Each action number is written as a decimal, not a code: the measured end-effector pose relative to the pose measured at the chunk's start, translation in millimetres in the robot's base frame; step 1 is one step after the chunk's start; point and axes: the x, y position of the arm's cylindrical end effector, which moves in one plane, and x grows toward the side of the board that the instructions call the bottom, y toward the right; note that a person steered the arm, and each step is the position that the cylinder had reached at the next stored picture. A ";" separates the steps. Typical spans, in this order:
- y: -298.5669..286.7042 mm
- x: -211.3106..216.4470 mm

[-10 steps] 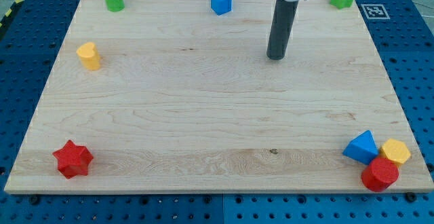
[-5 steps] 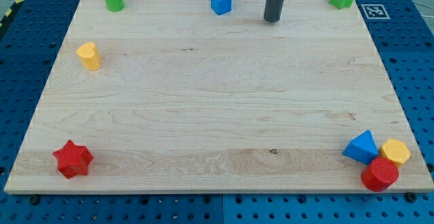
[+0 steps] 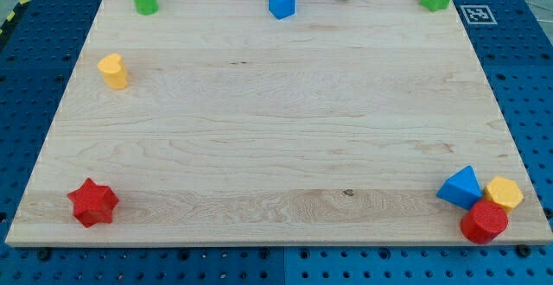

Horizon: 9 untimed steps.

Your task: Move the arm left to the green star

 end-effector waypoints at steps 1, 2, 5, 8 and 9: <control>11.8 -0.1; 23.6 0.7; 28.3 -0.4; 64.5 3.5; 62.6 0.5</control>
